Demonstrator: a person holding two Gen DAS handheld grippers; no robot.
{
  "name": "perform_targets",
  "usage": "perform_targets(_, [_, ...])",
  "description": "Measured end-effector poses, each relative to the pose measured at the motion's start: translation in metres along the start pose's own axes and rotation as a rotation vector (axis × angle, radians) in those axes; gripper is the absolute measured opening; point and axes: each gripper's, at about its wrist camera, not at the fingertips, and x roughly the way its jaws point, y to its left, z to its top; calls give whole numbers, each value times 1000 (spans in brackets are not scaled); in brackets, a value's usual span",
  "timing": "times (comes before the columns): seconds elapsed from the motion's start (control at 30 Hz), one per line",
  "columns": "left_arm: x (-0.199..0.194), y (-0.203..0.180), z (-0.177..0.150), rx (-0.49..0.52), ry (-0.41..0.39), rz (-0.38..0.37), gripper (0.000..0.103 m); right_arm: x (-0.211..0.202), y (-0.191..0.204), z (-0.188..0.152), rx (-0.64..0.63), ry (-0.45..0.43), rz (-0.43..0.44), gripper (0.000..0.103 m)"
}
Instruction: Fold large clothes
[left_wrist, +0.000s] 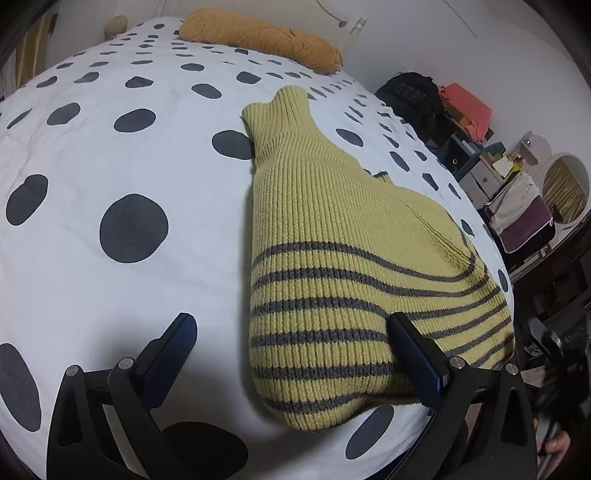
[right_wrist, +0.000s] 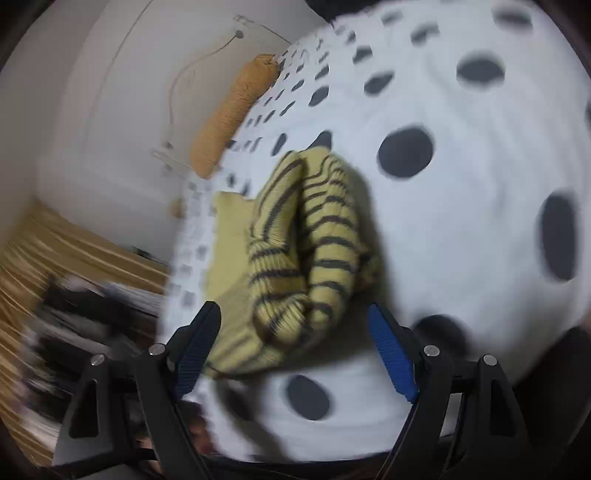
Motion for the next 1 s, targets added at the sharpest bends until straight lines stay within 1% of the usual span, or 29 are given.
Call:
perform_targets(0.03, [0,0,0,-3,0,0,103,14,-5,5,26,38,0,82])
perform_targets(0.07, [0,0,-1,-7,-1,-1,103,28,-7,8,36,66,-48,81])
perform_targets(0.1, [0,1,-1,-9,-1,-2,103,35,-7,11,37,65,-43,57])
perform_targets(0.13, [0,1,-1,-12,-2,2,103,41,0,14,15,85,-5,46])
perform_targets(0.17, [0,1,-2,-16,-6,3,103,39,15,17,-46,77,-4,45])
perform_targets(0.2, [0,1,-1,-21,-6,3,103,34,39,22,-150,47,3,41])
perform_targets(0.23, [0,1,-1,-24,-5,3,103,31,60,27,-221,46,31,40])
perform_targets(0.27, [0,0,0,-28,-13,-3,103,30,78,34,-261,45,73,39])
perform_targets(0.3, [-2,0,-1,-34,-21,-8,103,31,91,40,-280,44,119,38])
perform_targets(0.33, [-3,0,-1,-43,-34,-15,103,32,106,49,-311,42,180,34])
perform_targets(0.4, [-5,1,-1,-60,-43,-8,102,34,124,59,-358,33,268,30])
perform_targets(0.43, [-3,1,-2,-60,-36,0,102,35,123,63,-372,28,295,24])
perform_targets(0.47, [1,1,-2,-55,-22,12,102,34,113,65,-361,16,288,23])
perform_targets(0.5, [5,0,-4,-53,-13,10,103,34,94,66,-330,12,237,23])
perform_targets(0.53, [8,0,-6,-59,-14,-6,103,37,72,68,-305,11,163,23])
perform_targets(0.6, [10,-1,-8,-87,-17,-37,103,44,24,66,-240,48,15,23])
perform_targets(0.63, [12,-3,-9,-89,-18,-50,102,43,12,63,-235,57,-53,22])
perform_targets(0.67, [13,-5,-8,-84,-12,-54,102,41,7,57,-262,55,-124,22])
perform_targets(0.7, [15,-9,-9,-75,-7,-57,102,37,8,53,-299,58,-162,22])
perform_targets(0.73, [15,-12,-10,-68,-9,-59,102,31,14,49,-318,56,-174,23])
perform_targets(0.77, [14,-15,-11,-61,-14,-54,102,26,20,48,-324,44,-169,23])
perform_targets(0.8, [13,-16,-12,-59,-19,-47,102,20,28,45,-339,31,-162,28])
perform_targets(0.83, [10,-17,-13,-59,-27,-45,102,16,35,45,-345,20,-169,44])
perform_targets(0.87, [8,-18,-14,-55,-31,-47,102,11,39,47,-338,1,-193,53])
perform_targets(0.9, [6,-18,-14,-51,-29,-51,102,1,40,49,-315,-34,-193,65])
perform_targets(0.93, [4,-19,-14,-43,-28,-62,102,-9,39,50,-286,-60,-145,73])
perform_targets(0.97, [2,-21,-14,-36,-30,-71,102,-20,32,51,-245,-68,-87,76])
perform_targets(1.0, [0,-23,-14,-27,-31,-72,102,-24,27,51,-202,-62,-48,78])
